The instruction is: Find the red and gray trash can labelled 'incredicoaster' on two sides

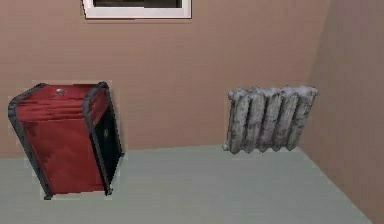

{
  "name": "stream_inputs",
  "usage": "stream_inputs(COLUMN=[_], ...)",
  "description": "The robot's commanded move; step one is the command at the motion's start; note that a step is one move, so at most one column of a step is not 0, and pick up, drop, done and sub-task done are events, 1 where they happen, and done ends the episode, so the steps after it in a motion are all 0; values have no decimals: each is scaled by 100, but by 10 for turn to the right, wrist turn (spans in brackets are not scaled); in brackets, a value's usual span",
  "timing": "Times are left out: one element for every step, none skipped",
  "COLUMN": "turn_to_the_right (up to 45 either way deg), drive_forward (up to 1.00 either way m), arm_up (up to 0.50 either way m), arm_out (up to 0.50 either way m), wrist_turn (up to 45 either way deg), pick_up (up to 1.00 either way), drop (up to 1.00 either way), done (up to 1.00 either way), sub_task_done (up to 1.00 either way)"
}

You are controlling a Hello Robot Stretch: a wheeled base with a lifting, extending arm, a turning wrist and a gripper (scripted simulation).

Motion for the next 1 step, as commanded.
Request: stream_inputs(turn_to_the_right=[0], drive_forward=[85], arm_up=[0], arm_out=[0], wrist_turn=[0], pick_up=[0], drop=[0], done=[0], sub_task_done=[0])
